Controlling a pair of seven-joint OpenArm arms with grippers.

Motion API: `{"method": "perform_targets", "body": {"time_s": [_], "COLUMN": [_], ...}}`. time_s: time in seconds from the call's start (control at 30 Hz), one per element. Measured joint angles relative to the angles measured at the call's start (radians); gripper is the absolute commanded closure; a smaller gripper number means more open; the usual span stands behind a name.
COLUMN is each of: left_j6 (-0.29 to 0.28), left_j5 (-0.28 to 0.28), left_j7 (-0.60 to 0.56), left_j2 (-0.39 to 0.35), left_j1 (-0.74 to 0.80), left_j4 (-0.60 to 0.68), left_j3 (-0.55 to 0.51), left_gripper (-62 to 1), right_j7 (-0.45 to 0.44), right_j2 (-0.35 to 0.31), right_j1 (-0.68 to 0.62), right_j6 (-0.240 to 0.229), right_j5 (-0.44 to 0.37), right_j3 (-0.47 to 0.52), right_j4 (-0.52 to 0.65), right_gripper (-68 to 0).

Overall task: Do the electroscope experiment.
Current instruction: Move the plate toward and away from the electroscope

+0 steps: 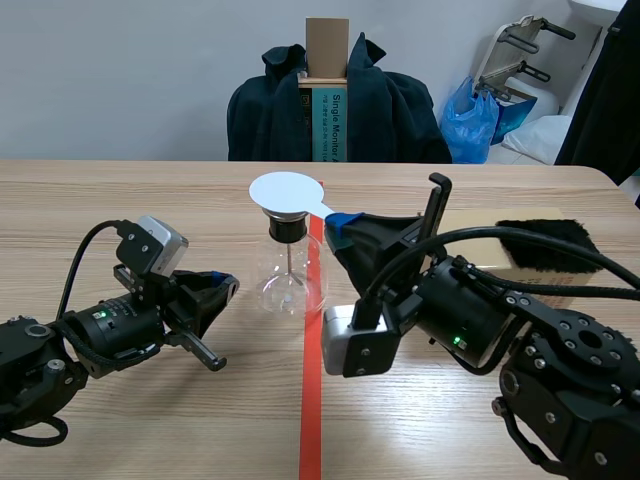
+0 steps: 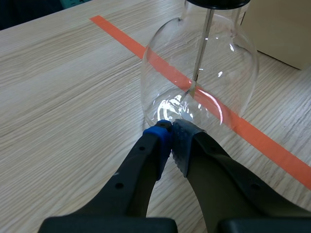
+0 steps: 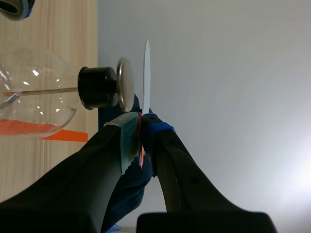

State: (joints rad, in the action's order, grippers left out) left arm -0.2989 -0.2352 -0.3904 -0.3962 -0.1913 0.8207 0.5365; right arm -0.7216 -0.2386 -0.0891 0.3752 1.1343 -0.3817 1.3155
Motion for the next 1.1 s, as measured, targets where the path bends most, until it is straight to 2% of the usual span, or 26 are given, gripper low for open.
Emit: {"method": "perform_targets", "body": {"time_s": [0.13, 0.33, 0.83, 1.1], "left_j6": [0.000, 0.000, 0.000, 0.000], "left_j5": [0.000, 0.000, 0.000, 0.000], "left_j7": [0.000, 0.000, 0.000, 0.000], "left_j2": [0.000, 0.000, 0.000, 0.000], "left_j1": [0.000, 0.000, 0.000, 0.000], "left_j4": [0.000, 0.000, 0.000, 0.000], "left_j3": [0.000, 0.000, 0.000, 0.000], "left_gripper": [-3.1, -3.1, -3.1, -3.1], "right_j7": [0.002, 0.053, 0.349, 0.413], "right_j2": [0.000, 0.000, 0.000, 0.000], "right_j1": [0.000, 0.000, 0.000, 0.000], "right_j6": [-0.010, -0.010, -0.010, -0.010], "right_j5": [0.000, 0.000, -0.001, 0.003], "right_j3": [0.000, 0.000, 0.000, 0.000], "right_j4": [0.000, 0.000, 0.000, 0.000], "right_gripper": [-0.8, -0.8, -0.8, -0.8]}}
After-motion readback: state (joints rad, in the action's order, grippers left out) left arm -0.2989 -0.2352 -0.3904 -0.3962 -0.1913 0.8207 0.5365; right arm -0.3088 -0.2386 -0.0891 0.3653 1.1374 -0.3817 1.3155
